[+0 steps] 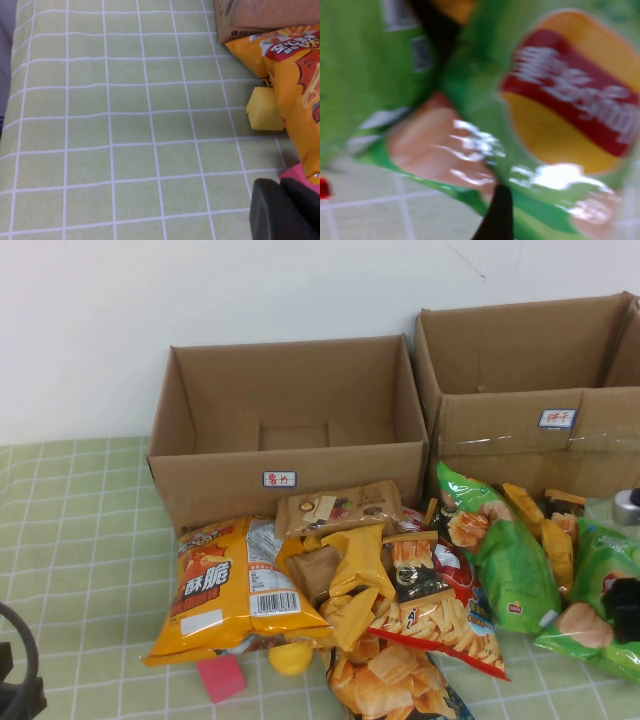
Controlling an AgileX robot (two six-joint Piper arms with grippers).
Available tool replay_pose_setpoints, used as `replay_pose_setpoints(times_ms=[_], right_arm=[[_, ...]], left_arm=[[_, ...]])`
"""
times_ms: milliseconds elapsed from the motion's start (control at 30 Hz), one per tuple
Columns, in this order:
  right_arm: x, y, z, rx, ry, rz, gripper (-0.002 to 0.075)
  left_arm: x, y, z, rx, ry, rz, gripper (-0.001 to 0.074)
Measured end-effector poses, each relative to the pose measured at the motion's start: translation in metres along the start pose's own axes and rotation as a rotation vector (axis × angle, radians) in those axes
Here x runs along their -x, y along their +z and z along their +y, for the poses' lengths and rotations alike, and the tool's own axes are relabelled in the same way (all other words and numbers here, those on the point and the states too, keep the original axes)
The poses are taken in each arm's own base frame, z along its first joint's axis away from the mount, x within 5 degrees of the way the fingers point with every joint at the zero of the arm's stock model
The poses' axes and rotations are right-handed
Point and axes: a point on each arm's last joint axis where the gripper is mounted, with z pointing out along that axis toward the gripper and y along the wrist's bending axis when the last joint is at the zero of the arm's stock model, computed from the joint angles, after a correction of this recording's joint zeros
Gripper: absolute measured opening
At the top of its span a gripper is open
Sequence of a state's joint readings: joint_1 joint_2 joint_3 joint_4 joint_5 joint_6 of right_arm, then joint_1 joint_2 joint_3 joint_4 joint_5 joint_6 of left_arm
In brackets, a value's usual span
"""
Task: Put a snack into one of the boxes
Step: Pick up the potato chip
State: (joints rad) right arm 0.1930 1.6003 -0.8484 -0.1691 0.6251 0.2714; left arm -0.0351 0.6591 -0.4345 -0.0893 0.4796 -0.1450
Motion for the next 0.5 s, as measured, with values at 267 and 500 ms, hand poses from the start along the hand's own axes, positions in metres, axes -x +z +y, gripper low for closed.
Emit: replay_pose_setpoints(times_ms=[267,500], right_arm=[[0.005,0.023,0.007,0.057,0.024,0.018,0.0643],[0.003,0.046,0.009,0.052,0.010,0.084,0.0620]], left_arm=[[0.000,0.000,0.000,0.000,0.002,0.000,-0.0002],[0.000,0.000,0.000,-0.001,0.000,0.000,-0.0002]])
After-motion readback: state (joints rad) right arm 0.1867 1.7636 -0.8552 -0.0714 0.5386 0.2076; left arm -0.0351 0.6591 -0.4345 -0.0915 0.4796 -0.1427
